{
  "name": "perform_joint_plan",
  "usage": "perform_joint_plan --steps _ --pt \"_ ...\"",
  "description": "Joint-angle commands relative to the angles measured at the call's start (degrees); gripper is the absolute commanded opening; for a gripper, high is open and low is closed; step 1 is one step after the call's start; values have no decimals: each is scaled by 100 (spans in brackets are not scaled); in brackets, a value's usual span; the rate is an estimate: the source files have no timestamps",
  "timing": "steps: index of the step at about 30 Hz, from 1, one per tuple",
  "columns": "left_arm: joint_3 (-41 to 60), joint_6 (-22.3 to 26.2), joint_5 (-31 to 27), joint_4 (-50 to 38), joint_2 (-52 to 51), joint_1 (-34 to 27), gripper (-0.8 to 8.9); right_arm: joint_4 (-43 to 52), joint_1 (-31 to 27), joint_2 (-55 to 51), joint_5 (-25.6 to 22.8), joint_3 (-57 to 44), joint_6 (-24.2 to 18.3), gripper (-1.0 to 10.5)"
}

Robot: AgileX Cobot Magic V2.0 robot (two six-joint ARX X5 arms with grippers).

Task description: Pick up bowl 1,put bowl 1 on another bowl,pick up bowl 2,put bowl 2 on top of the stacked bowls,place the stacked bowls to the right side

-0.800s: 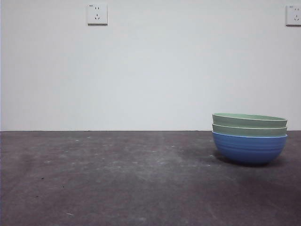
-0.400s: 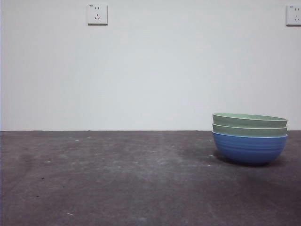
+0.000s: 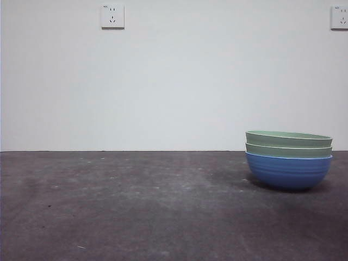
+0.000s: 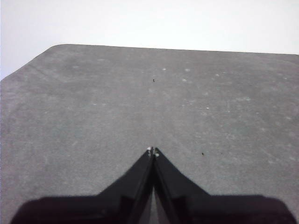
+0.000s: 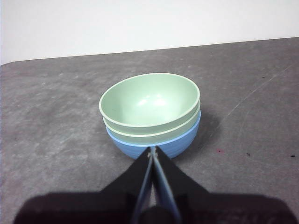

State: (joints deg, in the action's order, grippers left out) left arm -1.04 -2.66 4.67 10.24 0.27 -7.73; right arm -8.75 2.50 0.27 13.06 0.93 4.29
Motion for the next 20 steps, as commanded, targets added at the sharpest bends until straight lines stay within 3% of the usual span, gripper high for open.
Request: perform_joint_plan --steps 1,20 --pt "87 -35 -11 -26 -15 -17 -3 -68 -13 -17 4 -59 57 3" --pt "87 -33 -11 -26 -13 -17 -4 -68 -13 -17 4 -59 57 3"
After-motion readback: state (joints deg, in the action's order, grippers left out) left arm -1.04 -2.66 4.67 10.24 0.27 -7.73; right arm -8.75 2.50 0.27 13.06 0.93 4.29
